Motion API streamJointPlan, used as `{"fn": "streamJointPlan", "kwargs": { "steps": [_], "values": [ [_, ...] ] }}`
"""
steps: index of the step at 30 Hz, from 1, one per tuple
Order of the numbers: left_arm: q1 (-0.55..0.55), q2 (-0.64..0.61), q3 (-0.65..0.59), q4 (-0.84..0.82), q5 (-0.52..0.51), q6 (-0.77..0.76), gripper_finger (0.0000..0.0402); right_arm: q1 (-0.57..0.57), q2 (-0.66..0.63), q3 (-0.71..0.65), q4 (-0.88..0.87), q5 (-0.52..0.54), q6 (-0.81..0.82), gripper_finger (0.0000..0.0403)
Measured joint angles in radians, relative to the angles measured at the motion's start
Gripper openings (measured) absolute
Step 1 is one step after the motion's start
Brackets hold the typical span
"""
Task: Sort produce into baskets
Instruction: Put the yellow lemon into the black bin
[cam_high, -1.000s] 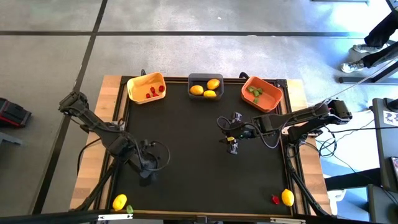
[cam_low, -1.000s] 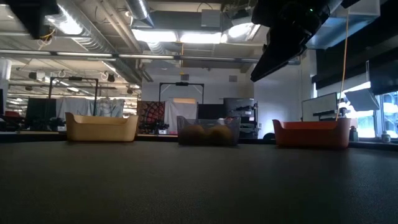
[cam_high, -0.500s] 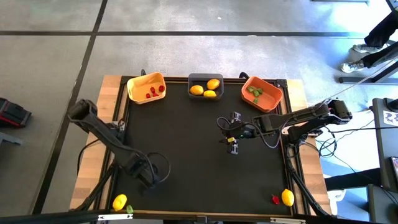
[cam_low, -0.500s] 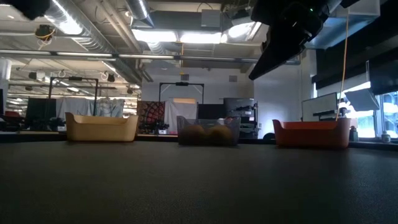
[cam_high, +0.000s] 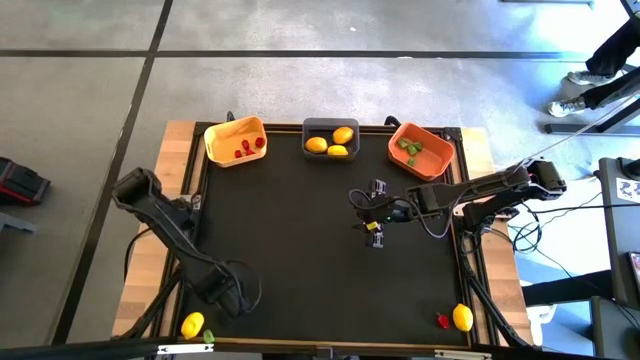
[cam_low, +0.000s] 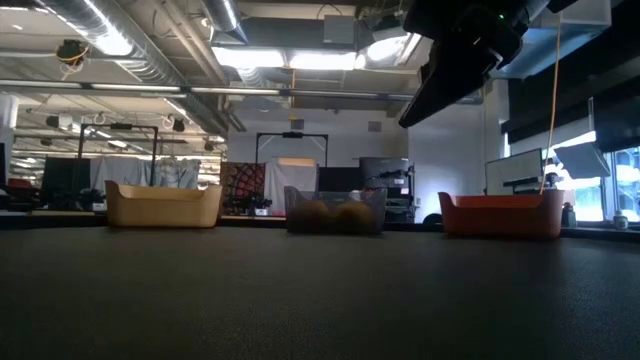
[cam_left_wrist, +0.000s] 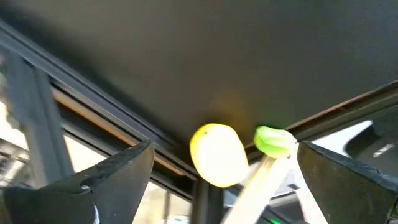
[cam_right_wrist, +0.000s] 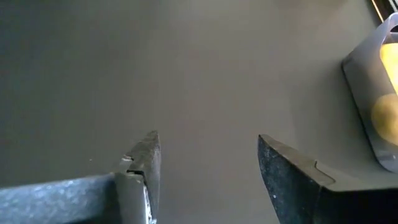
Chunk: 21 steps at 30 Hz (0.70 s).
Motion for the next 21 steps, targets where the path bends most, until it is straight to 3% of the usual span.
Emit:
{"fn": "streamJointPlan", "kwargs": {
  "steps": [14,21],
  "values": [
    [-0.097,0.007,0.000,0.093,0.009,-0.237,0.0389,0.000,0.000,0.000,-0.001,0.000,-0.027,0.0204],
    [-0.102,0.076,0.000,0.140,0.076,-0.199,0.0389,0.000,0.000,0.000,-0.001,-0.001,-0.028,0.0205]
  ]
}}
